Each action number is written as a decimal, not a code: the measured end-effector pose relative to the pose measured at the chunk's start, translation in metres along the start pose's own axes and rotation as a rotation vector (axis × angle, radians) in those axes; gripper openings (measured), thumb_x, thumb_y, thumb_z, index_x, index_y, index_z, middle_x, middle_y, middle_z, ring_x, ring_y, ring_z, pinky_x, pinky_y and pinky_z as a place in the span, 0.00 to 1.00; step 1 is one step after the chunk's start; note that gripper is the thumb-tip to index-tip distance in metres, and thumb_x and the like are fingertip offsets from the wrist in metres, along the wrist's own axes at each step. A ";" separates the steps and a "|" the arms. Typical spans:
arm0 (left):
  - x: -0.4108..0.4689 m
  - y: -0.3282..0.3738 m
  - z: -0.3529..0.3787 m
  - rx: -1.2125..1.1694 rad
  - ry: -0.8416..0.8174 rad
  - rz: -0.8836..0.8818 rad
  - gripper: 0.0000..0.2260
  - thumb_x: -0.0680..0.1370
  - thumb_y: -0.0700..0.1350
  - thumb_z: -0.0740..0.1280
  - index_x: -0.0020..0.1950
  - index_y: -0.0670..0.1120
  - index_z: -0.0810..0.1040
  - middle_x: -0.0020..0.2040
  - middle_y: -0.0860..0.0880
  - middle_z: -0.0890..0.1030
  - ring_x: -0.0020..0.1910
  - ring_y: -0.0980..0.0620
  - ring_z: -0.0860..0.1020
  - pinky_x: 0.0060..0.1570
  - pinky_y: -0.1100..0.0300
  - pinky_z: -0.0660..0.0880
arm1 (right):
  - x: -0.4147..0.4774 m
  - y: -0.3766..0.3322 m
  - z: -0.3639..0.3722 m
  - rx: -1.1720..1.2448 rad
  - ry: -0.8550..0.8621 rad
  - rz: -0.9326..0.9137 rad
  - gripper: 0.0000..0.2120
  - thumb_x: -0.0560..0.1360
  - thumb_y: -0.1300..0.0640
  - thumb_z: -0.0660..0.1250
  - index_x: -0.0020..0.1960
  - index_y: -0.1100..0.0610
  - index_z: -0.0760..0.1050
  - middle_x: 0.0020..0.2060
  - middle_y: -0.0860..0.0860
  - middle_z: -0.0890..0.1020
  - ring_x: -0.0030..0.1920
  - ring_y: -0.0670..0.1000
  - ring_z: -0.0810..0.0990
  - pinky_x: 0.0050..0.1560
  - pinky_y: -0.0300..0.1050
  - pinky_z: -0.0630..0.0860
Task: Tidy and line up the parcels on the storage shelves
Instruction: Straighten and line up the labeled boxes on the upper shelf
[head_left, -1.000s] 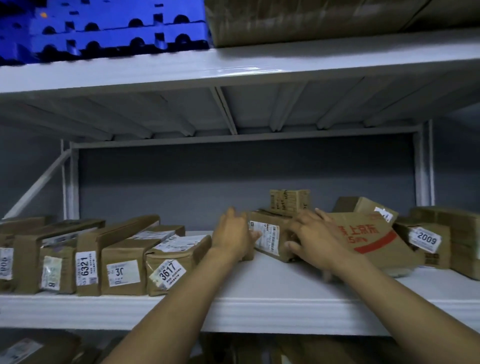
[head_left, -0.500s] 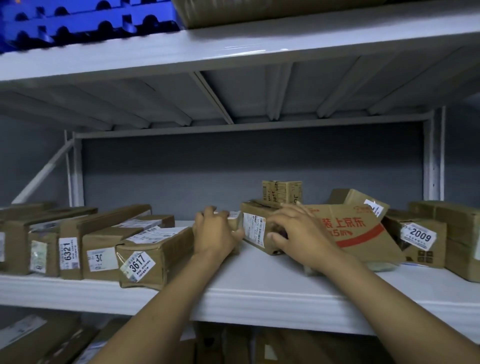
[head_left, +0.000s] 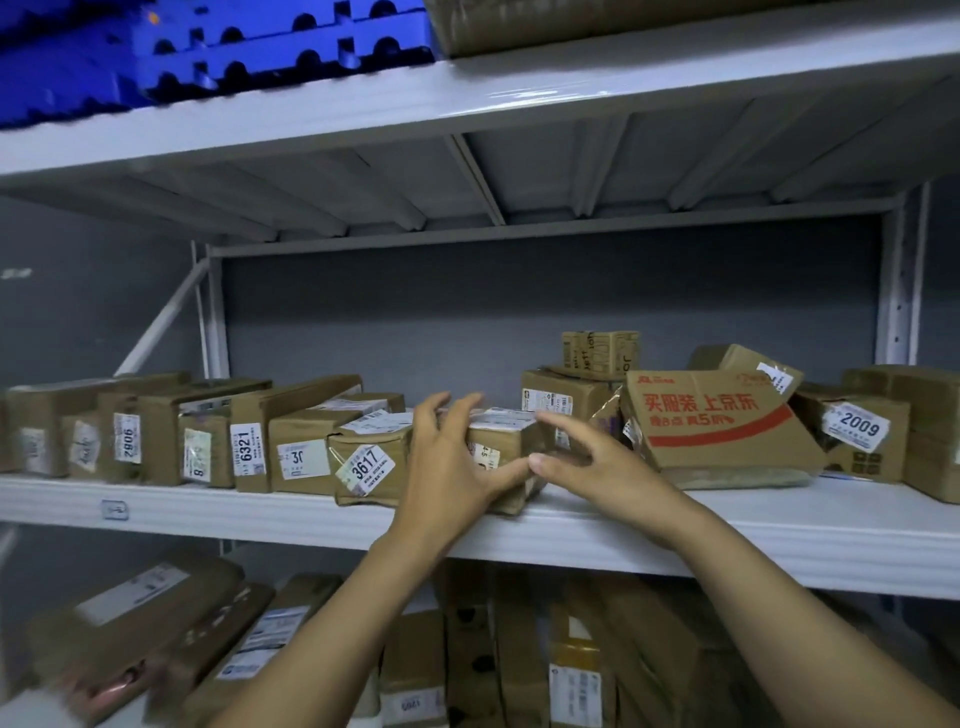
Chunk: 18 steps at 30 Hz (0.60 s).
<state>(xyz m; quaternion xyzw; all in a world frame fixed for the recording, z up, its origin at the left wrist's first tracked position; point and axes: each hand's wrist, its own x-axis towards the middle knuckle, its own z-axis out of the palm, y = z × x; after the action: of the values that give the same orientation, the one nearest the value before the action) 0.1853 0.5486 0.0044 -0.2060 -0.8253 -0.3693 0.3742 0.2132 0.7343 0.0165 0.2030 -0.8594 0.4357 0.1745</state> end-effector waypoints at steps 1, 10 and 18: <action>-0.002 -0.005 -0.003 -0.021 -0.042 -0.002 0.37 0.65 0.60 0.76 0.71 0.54 0.68 0.73 0.49 0.61 0.71 0.51 0.62 0.69 0.56 0.64 | -0.003 0.000 0.004 0.009 0.005 0.003 0.24 0.75 0.46 0.68 0.70 0.40 0.66 0.64 0.36 0.69 0.60 0.34 0.69 0.55 0.26 0.65; -0.007 -0.045 -0.033 0.194 0.087 0.399 0.30 0.68 0.45 0.78 0.68 0.50 0.73 0.66 0.49 0.74 0.68 0.49 0.68 0.66 0.48 0.67 | -0.005 -0.016 0.034 -0.308 0.196 0.039 0.22 0.76 0.47 0.67 0.68 0.46 0.65 0.75 0.44 0.59 0.72 0.46 0.63 0.63 0.38 0.60; 0.014 -0.090 -0.064 0.422 -0.113 0.219 0.31 0.70 0.62 0.71 0.71 0.57 0.69 0.70 0.54 0.72 0.74 0.51 0.61 0.73 0.44 0.42 | 0.006 -0.028 0.049 -0.377 0.171 0.026 0.22 0.77 0.50 0.67 0.68 0.44 0.65 0.66 0.43 0.69 0.60 0.43 0.69 0.58 0.37 0.65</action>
<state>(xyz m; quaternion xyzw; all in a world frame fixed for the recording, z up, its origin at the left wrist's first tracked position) 0.1503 0.4429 0.0027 -0.2318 -0.8765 -0.1337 0.4002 0.2158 0.6778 0.0113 0.1178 -0.9104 0.2849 0.2760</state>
